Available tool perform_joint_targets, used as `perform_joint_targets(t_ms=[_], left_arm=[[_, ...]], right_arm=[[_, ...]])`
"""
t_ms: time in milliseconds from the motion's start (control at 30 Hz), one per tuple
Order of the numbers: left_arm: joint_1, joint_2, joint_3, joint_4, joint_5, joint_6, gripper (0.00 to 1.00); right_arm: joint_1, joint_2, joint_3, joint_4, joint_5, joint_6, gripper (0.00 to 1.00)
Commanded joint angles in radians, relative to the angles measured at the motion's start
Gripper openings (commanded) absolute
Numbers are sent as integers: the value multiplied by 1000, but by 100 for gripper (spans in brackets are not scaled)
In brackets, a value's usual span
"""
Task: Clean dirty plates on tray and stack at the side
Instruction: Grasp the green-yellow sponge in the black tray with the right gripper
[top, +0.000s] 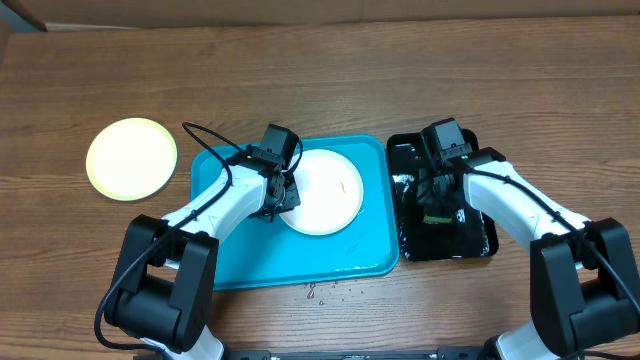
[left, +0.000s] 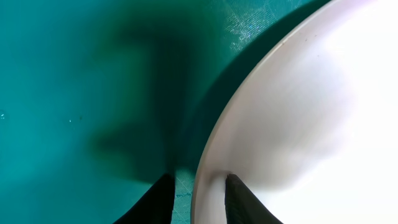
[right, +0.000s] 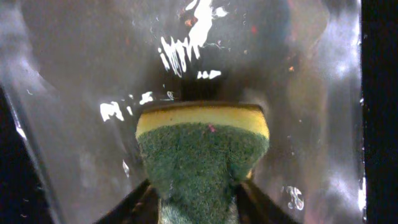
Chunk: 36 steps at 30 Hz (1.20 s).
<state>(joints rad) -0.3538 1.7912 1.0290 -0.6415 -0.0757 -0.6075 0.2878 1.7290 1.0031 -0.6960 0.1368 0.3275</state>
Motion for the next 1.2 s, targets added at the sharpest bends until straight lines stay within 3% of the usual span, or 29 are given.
perform_joint_targets(t_ms=[0, 100, 167, 200, 367, 467, 633, 667, 767, 933, 1167], left_arm=[[0, 39, -34, -9, -2, -6, 29], [0, 39, -34, -9, -2, -6, 29], [0, 39, -34, -9, -2, -6, 29], [0, 39, -34, -8, -2, -6, 29], [0, 39, -34, -10, -2, -6, 29], [0, 39, -34, -9, -2, -6, 28], [0, 39, -34, -8, -2, -6, 29], [0, 39, -34, -8, -2, -6, 30], [0, 39, -34, -8, -2, -6, 33], [0, 39, -34, -12, -2, -6, 38], [0, 39, -34, -11, -2, -6, 39]], right_arm=[[-3, 2, -11, 11, 8, -3, 24], [-4, 0, 11, -11, 9, -26, 26], [-4, 0, 43, -53, 6, -24, 62], [-4, 0, 60, -78, 1, -24, 71], [-3, 0, 56, -125, 1, -19, 76], [-3, 2, 13, -96, 1, -17, 66], [-3, 2, -53, -13, -25, -17, 9], [-3, 2, -52, -9, -38, -18, 4], [-3, -8, -5, -48, -52, -21, 4], [-3, -62, 177, -249, -52, -21, 4], [-3, -81, 185, -303, -52, -13, 4]])
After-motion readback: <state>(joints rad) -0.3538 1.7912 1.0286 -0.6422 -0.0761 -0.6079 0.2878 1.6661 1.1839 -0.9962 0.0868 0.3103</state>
